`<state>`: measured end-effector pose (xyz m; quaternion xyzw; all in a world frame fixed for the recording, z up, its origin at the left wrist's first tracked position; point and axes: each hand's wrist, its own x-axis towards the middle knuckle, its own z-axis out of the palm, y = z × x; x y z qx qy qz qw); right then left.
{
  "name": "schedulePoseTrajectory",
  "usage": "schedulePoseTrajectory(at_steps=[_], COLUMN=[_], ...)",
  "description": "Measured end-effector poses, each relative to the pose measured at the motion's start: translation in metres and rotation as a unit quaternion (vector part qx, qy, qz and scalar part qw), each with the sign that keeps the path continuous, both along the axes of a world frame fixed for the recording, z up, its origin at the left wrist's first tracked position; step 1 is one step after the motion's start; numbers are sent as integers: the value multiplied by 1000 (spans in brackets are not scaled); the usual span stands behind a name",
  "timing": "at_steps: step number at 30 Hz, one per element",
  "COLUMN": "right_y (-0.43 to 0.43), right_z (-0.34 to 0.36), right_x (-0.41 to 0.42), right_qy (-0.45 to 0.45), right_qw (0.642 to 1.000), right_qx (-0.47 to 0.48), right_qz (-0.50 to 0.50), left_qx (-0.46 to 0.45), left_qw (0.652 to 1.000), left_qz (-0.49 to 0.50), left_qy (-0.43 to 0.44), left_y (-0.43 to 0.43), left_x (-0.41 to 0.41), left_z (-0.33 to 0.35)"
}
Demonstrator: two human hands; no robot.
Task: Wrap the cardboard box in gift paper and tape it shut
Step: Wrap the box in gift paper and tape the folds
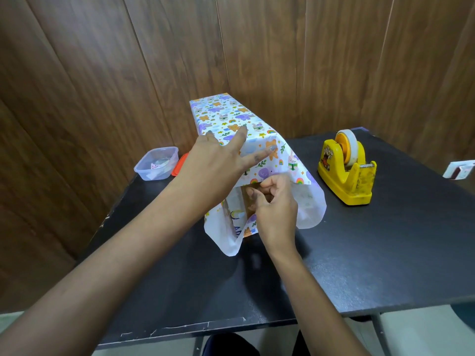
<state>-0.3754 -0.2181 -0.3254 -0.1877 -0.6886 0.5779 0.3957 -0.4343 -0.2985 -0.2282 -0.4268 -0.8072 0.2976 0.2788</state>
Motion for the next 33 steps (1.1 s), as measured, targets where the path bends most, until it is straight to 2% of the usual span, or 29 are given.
schedulePoseTrajectory(at_steps=[7, 22, 33], right_y=[-2, -1, 1], right_z=[2, -3, -3], right_x=[3, 7, -12], right_qy=[8, 21, 22], right_qw=[1000, 998, 999], right_qx=[-17, 48, -20], right_qz=[-4, 15, -32], left_qx=[-3, 8, 3], left_qw=[1000, 1000, 1000], left_qz=[0, -7, -8], left_qy=[2, 0, -4], left_y=[-1, -1, -1], left_x=[-1, 1, 1], left_z=[1, 0, 0])
